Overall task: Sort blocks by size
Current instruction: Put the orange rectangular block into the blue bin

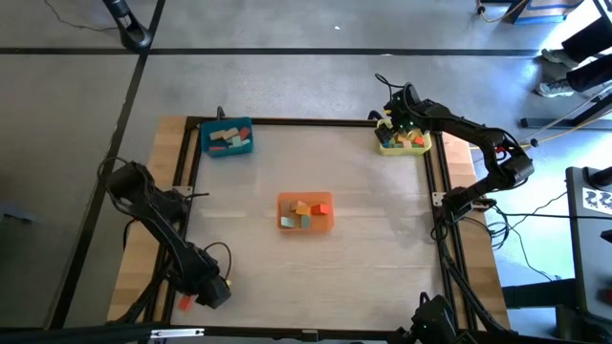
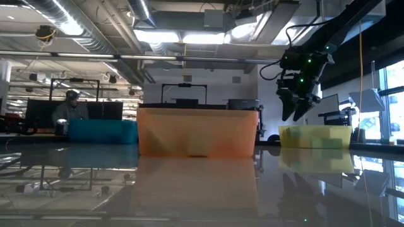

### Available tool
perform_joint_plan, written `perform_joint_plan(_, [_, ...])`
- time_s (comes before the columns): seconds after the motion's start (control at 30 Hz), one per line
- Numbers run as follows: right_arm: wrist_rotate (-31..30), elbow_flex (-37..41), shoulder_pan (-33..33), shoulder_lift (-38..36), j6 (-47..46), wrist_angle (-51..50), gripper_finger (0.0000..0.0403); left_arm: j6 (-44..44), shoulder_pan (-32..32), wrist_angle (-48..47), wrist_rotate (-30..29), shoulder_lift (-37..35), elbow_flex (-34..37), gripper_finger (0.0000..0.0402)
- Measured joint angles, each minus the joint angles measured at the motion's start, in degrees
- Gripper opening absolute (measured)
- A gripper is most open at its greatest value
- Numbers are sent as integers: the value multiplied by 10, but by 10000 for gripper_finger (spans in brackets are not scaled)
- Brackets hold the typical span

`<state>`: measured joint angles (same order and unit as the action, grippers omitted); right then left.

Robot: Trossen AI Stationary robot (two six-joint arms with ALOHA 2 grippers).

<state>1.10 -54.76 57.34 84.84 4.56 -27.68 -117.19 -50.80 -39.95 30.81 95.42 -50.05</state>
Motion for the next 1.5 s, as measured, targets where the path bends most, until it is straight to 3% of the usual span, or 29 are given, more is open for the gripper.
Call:
perform_joint_plan(0.3, [0, 0, 0, 0, -2, 3, 303, -54, -11, 80, 13, -2, 48, 224])
perform_joint_plan(0.83, [0, 0, 0, 0, -2, 5, 303, -8, -5, 91, 2, -2, 57, 220])
perform_joint_plan(1.37, [0, 0, 0, 0, -2, 6, 303, 75, -10, 94, -4, 0, 57, 54])
perform_joint_plan(1.5, [0, 0, 0, 0, -2, 6, 303, 92, -8, 93, -1, -1, 58, 42])
